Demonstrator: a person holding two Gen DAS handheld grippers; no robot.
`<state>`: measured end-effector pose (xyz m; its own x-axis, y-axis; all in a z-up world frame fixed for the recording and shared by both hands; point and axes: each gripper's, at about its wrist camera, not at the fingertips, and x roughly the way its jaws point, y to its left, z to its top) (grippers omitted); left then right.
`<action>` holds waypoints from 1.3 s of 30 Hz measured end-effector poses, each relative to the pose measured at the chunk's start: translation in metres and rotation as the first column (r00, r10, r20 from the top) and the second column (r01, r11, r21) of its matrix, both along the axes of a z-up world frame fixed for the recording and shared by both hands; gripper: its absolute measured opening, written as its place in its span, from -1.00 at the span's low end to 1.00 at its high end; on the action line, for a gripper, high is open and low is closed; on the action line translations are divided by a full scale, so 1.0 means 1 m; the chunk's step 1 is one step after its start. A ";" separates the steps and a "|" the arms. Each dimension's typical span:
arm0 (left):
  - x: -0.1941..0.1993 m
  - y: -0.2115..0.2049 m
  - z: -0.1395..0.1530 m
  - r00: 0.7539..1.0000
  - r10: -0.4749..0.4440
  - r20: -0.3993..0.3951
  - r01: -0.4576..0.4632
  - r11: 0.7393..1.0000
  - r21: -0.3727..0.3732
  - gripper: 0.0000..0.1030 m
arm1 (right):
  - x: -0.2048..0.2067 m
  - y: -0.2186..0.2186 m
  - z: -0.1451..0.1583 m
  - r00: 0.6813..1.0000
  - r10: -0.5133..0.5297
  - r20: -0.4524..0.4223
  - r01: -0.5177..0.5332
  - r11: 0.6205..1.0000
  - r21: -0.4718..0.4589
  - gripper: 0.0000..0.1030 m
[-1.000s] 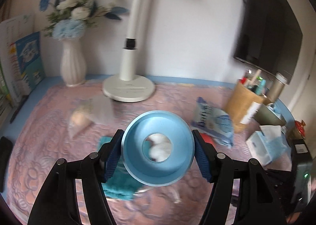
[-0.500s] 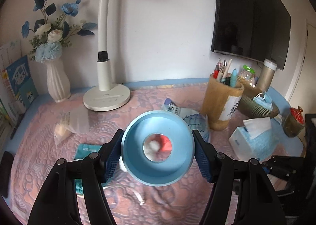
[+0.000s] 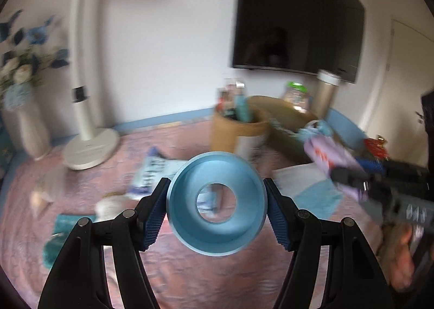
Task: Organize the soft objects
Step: 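Carry the ring and wipes pack to the woven tray and open both grippers, then return both tools to the quilt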
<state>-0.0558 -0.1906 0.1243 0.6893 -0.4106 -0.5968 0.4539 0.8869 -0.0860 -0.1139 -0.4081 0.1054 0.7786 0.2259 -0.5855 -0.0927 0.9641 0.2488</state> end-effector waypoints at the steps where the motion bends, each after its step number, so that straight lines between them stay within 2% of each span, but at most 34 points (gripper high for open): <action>1: -0.001 -0.007 0.001 1.000 -0.025 -0.002 0.025 1.000 -0.006 0.26 | 0.000 -0.009 0.005 1.000 -0.021 0.011 0.021 1.000 0.006 -0.23; 5: 0.003 -0.041 0.014 0.993 -0.119 0.003 0.119 0.992 -0.037 0.26 | 0.001 -0.043 0.024 0.992 -0.115 0.055 0.115 0.993 0.006 -0.23; 11: 0.032 -0.107 0.040 0.973 -0.231 0.012 0.231 0.969 -0.088 0.26 | 0.028 -0.091 0.038 0.965 -0.256 0.062 0.255 0.967 0.025 -0.23; 14: 0.051 -0.146 0.043 0.967 -0.253 0.012 0.253 0.965 -0.075 0.26 | 0.048 -0.114 0.039 0.943 -0.329 0.049 0.328 0.944 0.021 -0.23; 17: 0.077 -0.174 0.038 0.972 -0.230 -0.036 0.226 0.969 -0.100 0.26 | 0.069 -0.140 0.036 0.928 -0.372 0.021 0.371 0.927 0.052 -0.24; 22: 0.109 -0.196 0.021 0.975 -0.196 -0.108 0.180 0.973 -0.143 0.27 | 0.106 -0.165 0.023 0.919 -0.391 -0.043 0.393 0.917 0.063 -0.23; 28: 0.124 -0.216 -0.006 0.978 -0.164 -0.125 0.155 0.985 -0.081 0.29 | 0.133 -0.180 -0.002 0.910 -0.397 -0.117 0.408 0.908 0.091 -0.22; 29: 0.125 -0.220 -0.010 0.979 -0.163 -0.125 0.156 0.986 -0.064 0.33 | 0.137 -0.181 -0.005 0.911 -0.394 -0.119 0.406 0.909 0.092 -0.22; 30: 0.126 -0.223 -0.013 0.980 -0.161 -0.119 0.156 0.987 -0.050 0.50 | 0.140 -0.182 -0.008 0.915 -0.385 -0.122 0.397 0.913 0.094 -0.21; 31: 0.126 -0.224 -0.015 0.981 -0.158 -0.109 0.155 0.987 -0.036 0.70 | 0.143 -0.184 -0.009 0.917 -0.378 -0.129 0.391 0.915 0.097 -0.05; 32: 0.126 -0.225 -0.016 0.982 -0.158 -0.103 0.157 0.987 -0.024 0.73 | 0.144 -0.186 -0.011 0.917 -0.374 -0.140 0.389 0.915 0.106 0.22; 39: 0.102 -0.207 -0.001 0.975 -0.217 -0.052 0.216 0.976 -0.025 0.73 | 0.119 -0.191 0.004 0.921 -0.379 -0.095 0.390 0.906 0.167 0.24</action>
